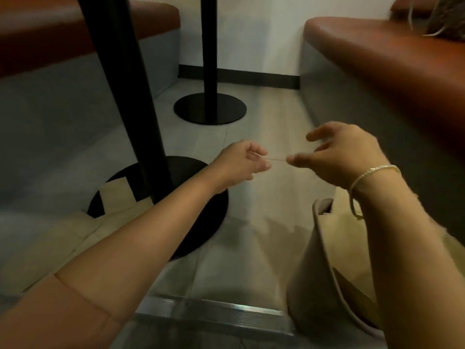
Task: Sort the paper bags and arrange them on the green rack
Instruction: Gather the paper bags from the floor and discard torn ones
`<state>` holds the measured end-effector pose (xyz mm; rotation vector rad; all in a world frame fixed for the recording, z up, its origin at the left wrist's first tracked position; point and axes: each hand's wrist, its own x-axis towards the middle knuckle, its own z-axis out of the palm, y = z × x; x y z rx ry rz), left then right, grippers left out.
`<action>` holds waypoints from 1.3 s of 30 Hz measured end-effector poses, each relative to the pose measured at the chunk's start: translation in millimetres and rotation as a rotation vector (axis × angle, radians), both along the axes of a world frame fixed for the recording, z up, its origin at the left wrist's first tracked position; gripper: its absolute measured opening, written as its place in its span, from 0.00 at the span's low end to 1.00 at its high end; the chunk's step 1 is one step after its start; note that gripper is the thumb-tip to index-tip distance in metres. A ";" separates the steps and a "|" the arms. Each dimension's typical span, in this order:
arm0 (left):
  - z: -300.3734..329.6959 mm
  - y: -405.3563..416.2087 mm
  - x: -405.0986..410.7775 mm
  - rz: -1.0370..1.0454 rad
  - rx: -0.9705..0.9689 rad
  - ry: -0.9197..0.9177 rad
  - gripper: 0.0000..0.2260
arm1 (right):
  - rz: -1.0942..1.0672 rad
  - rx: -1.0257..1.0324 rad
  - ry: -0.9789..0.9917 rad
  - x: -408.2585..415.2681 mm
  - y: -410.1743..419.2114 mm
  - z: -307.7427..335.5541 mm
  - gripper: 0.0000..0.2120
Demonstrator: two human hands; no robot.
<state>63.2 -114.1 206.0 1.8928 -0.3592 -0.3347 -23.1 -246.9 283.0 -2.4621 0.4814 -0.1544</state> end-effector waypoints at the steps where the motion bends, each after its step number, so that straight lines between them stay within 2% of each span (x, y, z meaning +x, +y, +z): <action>1: -9.3 15.7 3.4 0.031 0.024 0.013 0.10 | 0.077 -0.002 0.016 8.9 17.7 -7.8 0.26; 3: -34.4 53.2 11.0 0.083 0.131 0.029 0.10 | 0.232 -0.033 0.069 25.0 58.8 -28.2 0.24; 7: -99.9 135.4 18.6 0.235 0.492 0.100 0.12 | 0.471 -0.068 0.234 46.6 129.0 -90.7 0.21; 12: -157.9 227.4 7.1 0.398 0.852 0.242 0.25 | 0.642 -0.098 0.502 49.7 175.8 -184.0 0.18; 16: -193.9 269.3 6.0 0.526 1.093 0.118 0.26 | 0.704 -0.169 0.610 52.0 191.4 -232.3 0.15; 18: -202.5 285.0 8.7 0.602 1.109 0.080 0.24 | 0.733 -0.185 0.627 57.0 199.6 -245.3 0.16; 21: -213.6 305.4 12.8 0.685 1.055 0.132 0.24 | 0.756 -0.210 0.607 65.8 214.0 -257.4 0.18; 27: -234.1 322.8 20.4 0.740 1.024 0.158 0.26 | 0.800 -0.209 0.590 79.2 239.6 -268.5 0.20; 30: -234.6 323.2 28.9 0.818 1.060 0.159 0.22 | 0.809 -0.210 0.570 78.5 243.7 -272.9 0.19; 35: -235.6 332.2 33.7 0.712 1.220 0.095 0.14 | 0.833 -0.197 0.538 74.8 243.2 -273.3 0.19; 37: -233.9 336.3 34.9 0.728 1.212 0.100 0.13 | 0.811 -0.182 0.504 75.6 240.1 -273.4 0.20; 39: -230.6 339.3 38.3 0.806 1.088 0.055 0.13 | 0.760 -0.137 0.470 78.7 237.1 -271.2 0.23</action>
